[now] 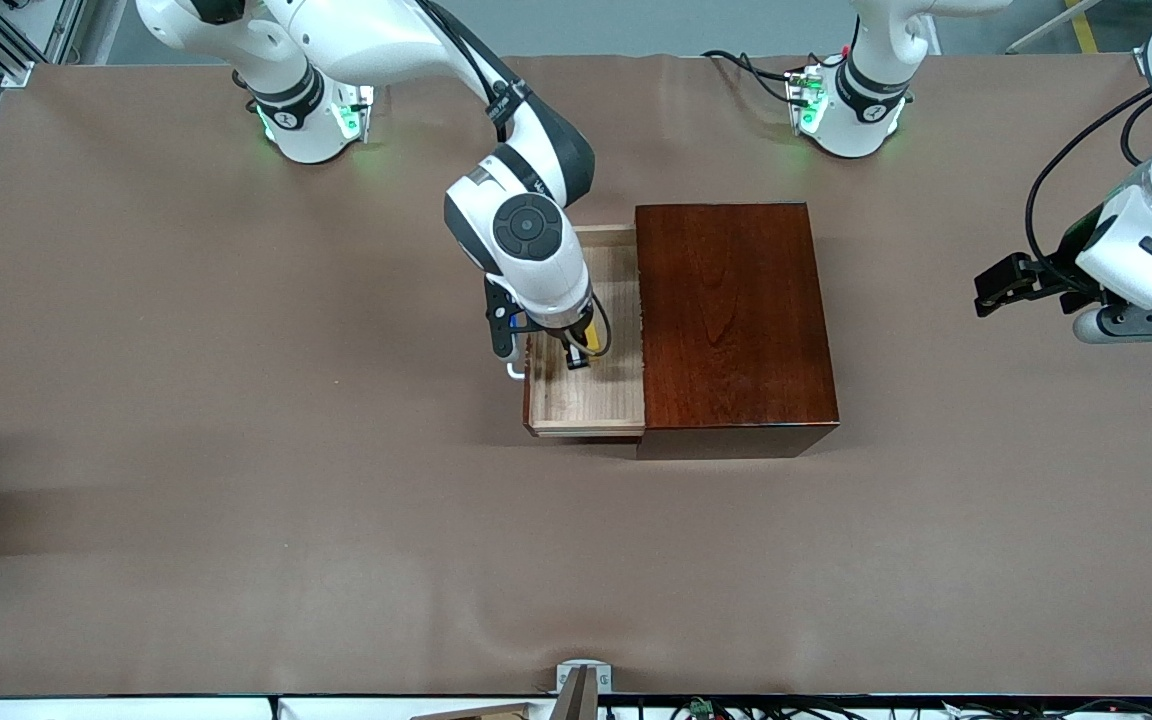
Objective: Open drawer, take yellow block, close drawer
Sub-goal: 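Lower the right gripper into the drawer and grasp the yellow block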
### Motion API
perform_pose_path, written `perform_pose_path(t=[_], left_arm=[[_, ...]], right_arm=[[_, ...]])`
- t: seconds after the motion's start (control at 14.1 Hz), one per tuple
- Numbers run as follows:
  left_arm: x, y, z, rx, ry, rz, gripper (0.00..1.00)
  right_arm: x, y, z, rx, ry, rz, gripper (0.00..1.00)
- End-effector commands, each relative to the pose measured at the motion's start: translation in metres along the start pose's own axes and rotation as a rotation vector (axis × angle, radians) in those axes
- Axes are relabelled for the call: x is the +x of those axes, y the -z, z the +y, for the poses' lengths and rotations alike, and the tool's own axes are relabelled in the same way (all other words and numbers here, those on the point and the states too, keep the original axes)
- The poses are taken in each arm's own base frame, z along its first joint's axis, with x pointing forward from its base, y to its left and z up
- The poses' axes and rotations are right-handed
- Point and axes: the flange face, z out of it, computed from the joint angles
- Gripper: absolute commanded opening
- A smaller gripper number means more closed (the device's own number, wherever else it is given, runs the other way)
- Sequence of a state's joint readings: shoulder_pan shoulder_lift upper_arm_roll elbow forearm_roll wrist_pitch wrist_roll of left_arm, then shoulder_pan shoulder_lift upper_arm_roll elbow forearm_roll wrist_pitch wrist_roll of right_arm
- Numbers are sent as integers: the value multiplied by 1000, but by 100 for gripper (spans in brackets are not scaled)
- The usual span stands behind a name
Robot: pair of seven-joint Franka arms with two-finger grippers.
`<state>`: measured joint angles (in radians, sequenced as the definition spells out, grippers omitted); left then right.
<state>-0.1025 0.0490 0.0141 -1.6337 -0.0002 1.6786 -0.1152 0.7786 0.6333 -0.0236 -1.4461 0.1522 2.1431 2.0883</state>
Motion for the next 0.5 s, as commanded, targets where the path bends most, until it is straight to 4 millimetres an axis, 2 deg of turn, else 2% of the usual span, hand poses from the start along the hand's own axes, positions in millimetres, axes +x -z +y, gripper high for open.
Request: perform_pose_path(t=[0.0, 0.21, 0.42], left_arm=[[-1, 0, -3, -10, 3, 6, 100], [-1, 0, -2, -10, 5, 4, 100], [-1, 1, -2, -11, 5, 6, 100]], right_arm=[[-5, 35, 1, 35, -1, -16, 0], [-2, 83, 5, 49, 31, -29, 0], [23, 135, 6, 36, 95, -30, 0]])
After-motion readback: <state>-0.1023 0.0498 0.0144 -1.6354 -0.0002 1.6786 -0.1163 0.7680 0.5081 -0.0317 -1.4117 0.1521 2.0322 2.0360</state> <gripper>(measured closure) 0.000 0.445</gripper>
